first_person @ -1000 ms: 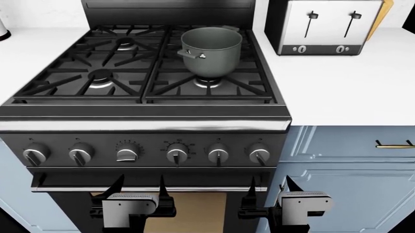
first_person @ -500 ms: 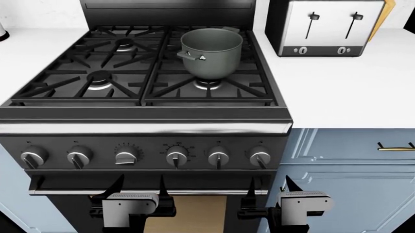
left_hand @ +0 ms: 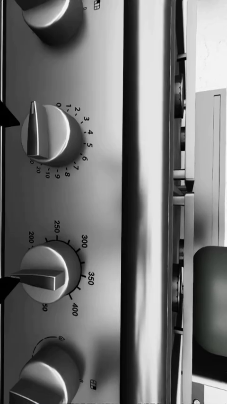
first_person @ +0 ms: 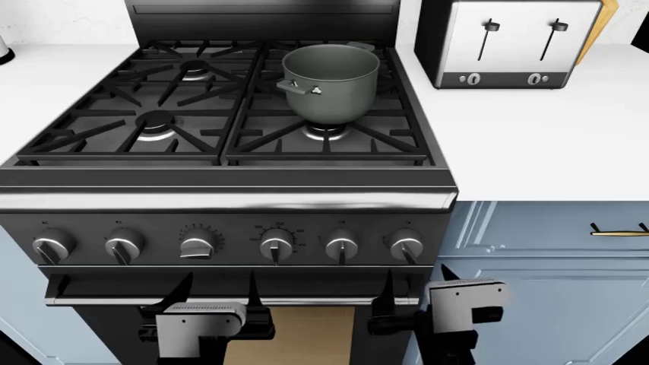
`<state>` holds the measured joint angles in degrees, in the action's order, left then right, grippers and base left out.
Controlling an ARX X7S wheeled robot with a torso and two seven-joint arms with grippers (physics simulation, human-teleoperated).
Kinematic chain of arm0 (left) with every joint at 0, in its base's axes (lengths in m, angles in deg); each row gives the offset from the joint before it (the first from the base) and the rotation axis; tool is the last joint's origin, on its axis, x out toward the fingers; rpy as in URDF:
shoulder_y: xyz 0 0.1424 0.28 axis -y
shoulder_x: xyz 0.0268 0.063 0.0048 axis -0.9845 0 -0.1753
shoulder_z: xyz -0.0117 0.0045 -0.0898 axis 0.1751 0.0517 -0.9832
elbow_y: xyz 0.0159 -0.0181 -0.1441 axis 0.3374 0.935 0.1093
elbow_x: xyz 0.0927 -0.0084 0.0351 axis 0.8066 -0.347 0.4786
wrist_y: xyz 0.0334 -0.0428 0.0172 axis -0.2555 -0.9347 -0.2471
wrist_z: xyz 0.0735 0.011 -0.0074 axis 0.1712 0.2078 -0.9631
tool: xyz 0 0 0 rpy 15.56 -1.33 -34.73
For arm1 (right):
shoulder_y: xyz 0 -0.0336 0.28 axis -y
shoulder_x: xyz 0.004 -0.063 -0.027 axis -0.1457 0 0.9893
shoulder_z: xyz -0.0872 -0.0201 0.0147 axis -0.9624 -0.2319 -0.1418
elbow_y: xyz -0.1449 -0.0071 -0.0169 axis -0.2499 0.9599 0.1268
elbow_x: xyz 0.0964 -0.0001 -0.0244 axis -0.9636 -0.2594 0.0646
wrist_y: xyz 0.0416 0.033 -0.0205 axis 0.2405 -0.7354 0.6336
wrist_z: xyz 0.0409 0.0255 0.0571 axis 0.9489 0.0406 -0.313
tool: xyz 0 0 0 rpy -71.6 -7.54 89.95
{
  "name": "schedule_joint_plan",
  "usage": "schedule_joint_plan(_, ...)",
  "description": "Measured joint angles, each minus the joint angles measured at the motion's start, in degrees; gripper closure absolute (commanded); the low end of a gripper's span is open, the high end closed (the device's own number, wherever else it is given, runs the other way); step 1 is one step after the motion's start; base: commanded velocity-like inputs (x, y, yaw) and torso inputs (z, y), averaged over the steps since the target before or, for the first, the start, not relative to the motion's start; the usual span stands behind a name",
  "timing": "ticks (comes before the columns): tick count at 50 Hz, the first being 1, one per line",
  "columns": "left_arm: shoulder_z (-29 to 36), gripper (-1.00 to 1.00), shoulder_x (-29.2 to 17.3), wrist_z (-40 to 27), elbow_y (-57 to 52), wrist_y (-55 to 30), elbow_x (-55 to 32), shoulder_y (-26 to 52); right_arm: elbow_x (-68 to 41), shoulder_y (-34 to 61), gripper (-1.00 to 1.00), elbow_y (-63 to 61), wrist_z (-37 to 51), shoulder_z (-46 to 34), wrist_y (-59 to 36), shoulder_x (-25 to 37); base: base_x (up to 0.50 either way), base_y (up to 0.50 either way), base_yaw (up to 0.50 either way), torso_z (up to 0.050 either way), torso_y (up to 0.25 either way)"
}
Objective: Turn off the front right burner of the stove.
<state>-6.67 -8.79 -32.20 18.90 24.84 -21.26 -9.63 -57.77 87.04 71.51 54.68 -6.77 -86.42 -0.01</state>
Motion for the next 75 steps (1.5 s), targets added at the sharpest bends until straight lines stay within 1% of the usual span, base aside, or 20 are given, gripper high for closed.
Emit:
schedule_joint_plan(11, 0.24, -1.0, -0.24, -0.28, -0.31, 0.04, -0.24, -0.12, 1.45, 2.82, -1.0, -1.18, -0.07, -1.77, -4.83, 1.81, 0.0, 0.0, 0.0, 0.0, 0.0)
schedule_joint_plan(26, 0.62, -1.0, -0.53, -0.69, -0.42, 0.1, -0.46, -0.09, 2.99, 4.74, -1.0, 0.26, 0.14, -3.42, -8.32, 3.18, 0.0, 0.0, 0.0, 0.0, 0.0)
schedule_joint_plan(49, 1.09, -1.0, -1.17, -1.2, -0.72, 0.38, -0.94, -0.4, 4.3, 7.61, -1.0, 2.5, -0.74, -6.06, -11.12, 4.03, 0.0, 0.0, 0.0, 0.0, 0.0)
schedule_joint_plan(75, 1.84, -1.0, -1.68, -1.88, -0.76, 0.46, -1.33, -0.25, 7.25, 10.16, -1.0, 5.11, -0.54, -8.92, -11.02, 5.14, 0.0, 0.0, 0.0, 0.0, 0.0)
